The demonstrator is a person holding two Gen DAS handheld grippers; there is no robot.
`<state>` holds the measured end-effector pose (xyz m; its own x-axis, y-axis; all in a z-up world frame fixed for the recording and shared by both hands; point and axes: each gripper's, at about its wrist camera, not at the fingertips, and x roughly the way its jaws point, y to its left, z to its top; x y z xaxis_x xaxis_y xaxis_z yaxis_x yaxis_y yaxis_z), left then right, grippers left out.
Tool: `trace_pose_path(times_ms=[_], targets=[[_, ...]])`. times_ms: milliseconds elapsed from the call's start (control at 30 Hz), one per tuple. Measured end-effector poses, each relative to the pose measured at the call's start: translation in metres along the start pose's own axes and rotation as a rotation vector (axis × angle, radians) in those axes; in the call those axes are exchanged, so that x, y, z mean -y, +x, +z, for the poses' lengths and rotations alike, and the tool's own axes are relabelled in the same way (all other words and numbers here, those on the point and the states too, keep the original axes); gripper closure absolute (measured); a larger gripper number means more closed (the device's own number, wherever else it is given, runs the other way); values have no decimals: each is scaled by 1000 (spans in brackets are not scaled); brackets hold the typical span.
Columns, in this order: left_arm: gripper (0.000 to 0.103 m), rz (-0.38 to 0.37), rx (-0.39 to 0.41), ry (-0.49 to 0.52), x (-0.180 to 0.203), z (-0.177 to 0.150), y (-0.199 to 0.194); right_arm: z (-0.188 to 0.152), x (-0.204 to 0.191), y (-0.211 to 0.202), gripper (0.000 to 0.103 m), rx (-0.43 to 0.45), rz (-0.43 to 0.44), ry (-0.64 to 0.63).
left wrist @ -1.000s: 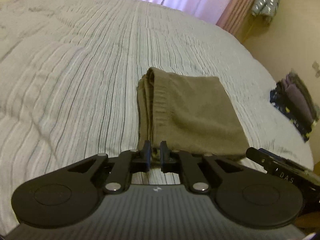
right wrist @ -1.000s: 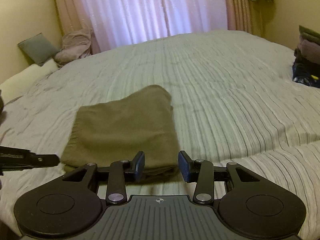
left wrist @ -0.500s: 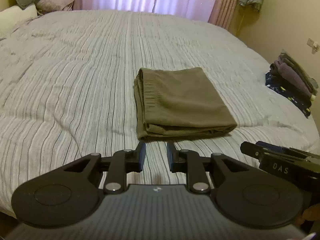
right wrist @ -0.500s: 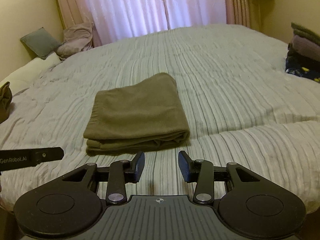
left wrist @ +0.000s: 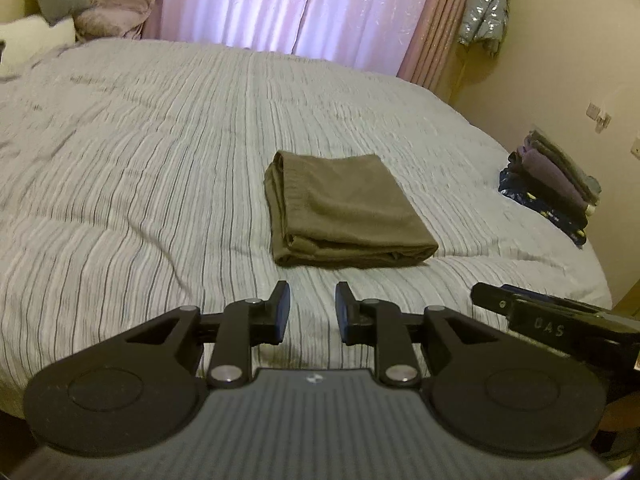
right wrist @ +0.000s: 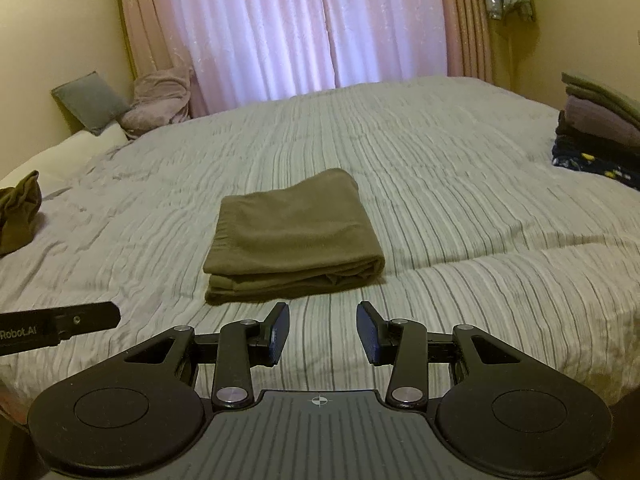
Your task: Fold clothes
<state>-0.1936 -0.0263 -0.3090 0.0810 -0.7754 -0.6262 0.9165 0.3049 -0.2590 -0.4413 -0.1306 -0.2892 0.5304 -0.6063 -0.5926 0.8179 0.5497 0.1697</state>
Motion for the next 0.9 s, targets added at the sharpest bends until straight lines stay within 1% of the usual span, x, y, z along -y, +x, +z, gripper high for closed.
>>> trace_pose_path(times_ms=[167, 267, 333, 467, 533, 567, 667, 700, 733, 800, 833, 867, 900], targets=[[83, 11, -18, -46, -17, 2, 21, -3, 8, 14, 62, -14, 0, 26], [84, 15, -21, -69, -29, 11, 39, -2, 15, 34, 62, -20, 17, 49], [84, 9, -17, -93, -38, 22, 55, 2, 20, 50, 62, -18, 30, 67], [85, -35, 11, -124, -49, 55, 92, 18, 29, 80, 62, 10, 52, 87], [85, -58, 32, -118, -48, 75, 114, 32, 31, 97, 62, 37, 59, 86], [85, -78, 42, -106, -45, 86, 127, 39, 32, 106, 62, 51, 62, 84], [86, -152, 65, -30, -31, 116, 168, 61, 31, 140, 63, 96, 73, 53], [86, -151, 48, -4, -27, 122, 183, 66, 29, 152, 74, 95, 78, 42], [88, -138, 22, 21, -24, 127, 198, 70, 26, 165, 77, 77, 83, 34], [90, -104, -29, 63, -20, 134, 226, 75, 21, 190, 77, 31, 88, 11], [95, -86, -67, 53, -23, 137, 232, 75, 18, 201, 77, -8, 81, -8], [98, -71, -110, 33, -26, 141, 236, 74, 15, 209, 77, -43, 67, -26], [98, -56, -153, 13, -28, 145, 239, 77, 14, 212, 77, -73, 64, -32]])
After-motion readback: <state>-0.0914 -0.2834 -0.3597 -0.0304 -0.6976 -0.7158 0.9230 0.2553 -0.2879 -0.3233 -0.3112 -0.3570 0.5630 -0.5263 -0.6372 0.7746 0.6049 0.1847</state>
